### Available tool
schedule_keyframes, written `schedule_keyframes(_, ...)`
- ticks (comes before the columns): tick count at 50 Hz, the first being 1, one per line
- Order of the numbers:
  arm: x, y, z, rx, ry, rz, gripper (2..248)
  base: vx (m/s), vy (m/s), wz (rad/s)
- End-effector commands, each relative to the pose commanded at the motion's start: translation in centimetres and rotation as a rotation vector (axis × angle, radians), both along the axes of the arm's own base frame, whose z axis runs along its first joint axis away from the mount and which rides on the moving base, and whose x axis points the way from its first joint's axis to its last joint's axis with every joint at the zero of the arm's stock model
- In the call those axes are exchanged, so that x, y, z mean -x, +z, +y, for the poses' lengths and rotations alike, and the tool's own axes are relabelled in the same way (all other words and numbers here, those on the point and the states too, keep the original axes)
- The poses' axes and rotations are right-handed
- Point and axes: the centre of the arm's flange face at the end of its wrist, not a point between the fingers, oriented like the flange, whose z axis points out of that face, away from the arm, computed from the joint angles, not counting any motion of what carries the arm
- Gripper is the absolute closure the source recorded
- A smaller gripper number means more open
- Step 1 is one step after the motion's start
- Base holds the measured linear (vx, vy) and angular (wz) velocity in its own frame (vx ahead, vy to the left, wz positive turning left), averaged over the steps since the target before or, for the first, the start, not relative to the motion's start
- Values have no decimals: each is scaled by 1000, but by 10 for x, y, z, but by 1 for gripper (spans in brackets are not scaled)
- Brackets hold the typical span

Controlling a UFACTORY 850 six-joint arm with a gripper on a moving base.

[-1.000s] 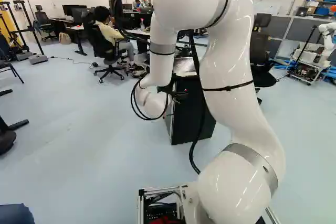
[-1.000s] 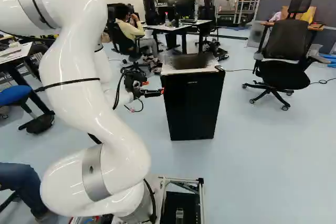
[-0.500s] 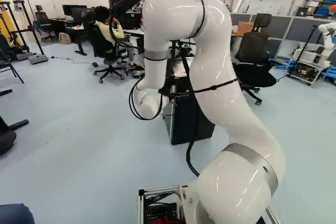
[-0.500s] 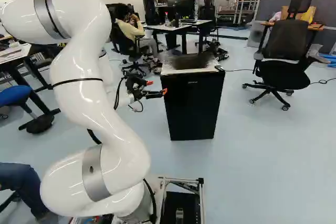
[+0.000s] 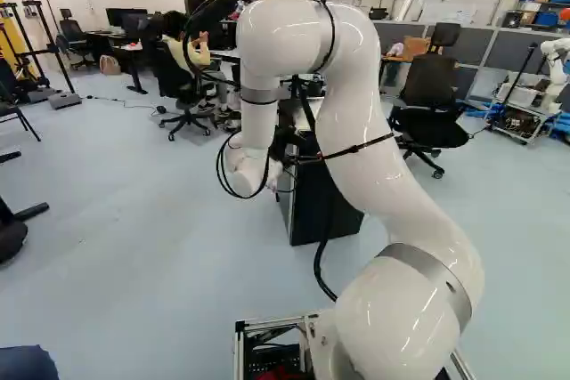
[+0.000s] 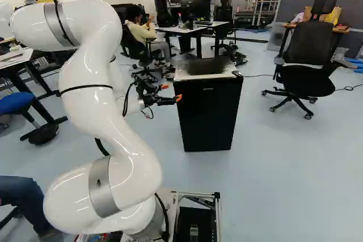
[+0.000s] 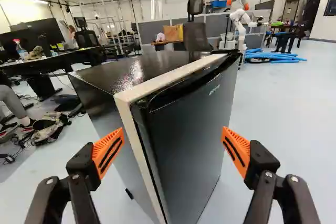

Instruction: Grab a drink from the fridge

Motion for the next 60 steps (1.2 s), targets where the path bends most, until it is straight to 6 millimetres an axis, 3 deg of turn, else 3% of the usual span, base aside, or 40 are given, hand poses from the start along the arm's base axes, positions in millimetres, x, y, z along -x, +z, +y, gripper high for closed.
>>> schedule_keyframes(26,-26,-2,1,-15,-22,-30,3,0,0,0)
schedule_keyframes(60,-35,-2,-18,-17,-62,-35,3,0,0,0)
